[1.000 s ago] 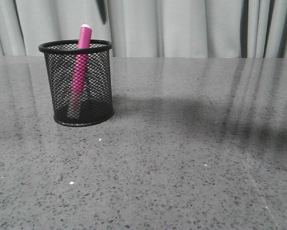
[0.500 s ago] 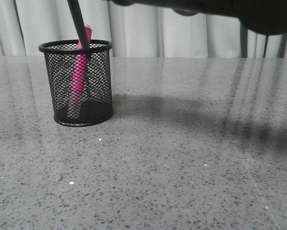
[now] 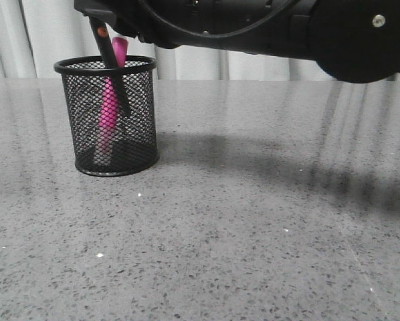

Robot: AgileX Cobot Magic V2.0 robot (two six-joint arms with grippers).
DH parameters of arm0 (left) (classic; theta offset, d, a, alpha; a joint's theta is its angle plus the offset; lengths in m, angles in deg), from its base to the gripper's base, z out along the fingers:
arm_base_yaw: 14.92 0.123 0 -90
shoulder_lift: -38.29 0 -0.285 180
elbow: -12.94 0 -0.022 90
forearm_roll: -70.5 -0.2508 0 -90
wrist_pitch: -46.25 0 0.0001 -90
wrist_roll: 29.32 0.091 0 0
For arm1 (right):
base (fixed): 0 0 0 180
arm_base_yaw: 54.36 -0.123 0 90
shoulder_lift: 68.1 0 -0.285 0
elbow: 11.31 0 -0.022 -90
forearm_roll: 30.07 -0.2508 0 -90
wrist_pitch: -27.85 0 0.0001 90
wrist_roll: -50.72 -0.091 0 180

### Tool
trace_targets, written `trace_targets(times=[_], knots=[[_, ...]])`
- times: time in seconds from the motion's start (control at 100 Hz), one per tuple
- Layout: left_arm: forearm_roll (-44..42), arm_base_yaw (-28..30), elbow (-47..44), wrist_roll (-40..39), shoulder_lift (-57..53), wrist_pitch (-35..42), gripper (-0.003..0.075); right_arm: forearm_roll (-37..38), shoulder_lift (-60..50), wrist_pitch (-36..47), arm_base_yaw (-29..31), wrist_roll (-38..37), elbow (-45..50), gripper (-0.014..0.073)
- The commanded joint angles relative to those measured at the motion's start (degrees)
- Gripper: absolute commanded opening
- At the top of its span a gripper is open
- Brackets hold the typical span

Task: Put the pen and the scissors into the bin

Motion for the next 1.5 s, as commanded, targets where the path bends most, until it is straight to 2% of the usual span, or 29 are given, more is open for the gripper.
trace_targets(times=[0.0, 0.6, 0.69, 0.8, 0.91, 1.13, 1.31, 1.41, 1.49], knots=[[0.65, 0.14, 1.49, -0.38, -0.45, 4.58, 0.0418, -0.83, -2.41, 4.71, 0.31, 0.59, -1.15, -0.0068], [0.65, 0.14, 1.49, -0.38, -0.45, 5.72, 0.0418, -0.83, -2.14, 5.76, 0.57, 0.59, 1.64, -0.006], [0.65, 0.14, 1.49, -0.38, -0.45, 5.72, 0.0418, -0.83, -2.14, 6.32, 0.57, 0.59, 1.64, 0.0013], [0.65, 0.14, 1.49, -0.38, -0.45, 5.77, 0.0418, -0.83, -2.14, 7.07, 0.57, 0.59, 1.64, 0.0197], [0.65, 0.14, 1.49, -0.38, -0.45, 5.86, 0.0418, -0.83, -2.14, 9.3, 0.92, 0.59, 1.64, 0.0311], [0.65, 0.14, 1.49, -0.38, -0.45, 5.86, 0.0418, -0.83, -2.44, 15.04, 2.96, 0.59, 1.64, 0.0307], [0.65, 0.14, 1.49, -0.38, -0.45, 5.86, 0.0418, -0.46, -5.78, 15.35, 4.8, 0.59, 1.64, 0.0307], [0.65, 0.14, 1.49, -0.38, -0.45, 5.86, 0.0418, -0.46, -9.15, 12.24, 6.38, 0.59, 1.64, 0.0304], [0.65, 0.14, 1.49, -0.38, -0.45, 5.86, 0.0418, -0.46, -12.75, 5.36, 7.87, 0.59, 1.64, 0.0251]])
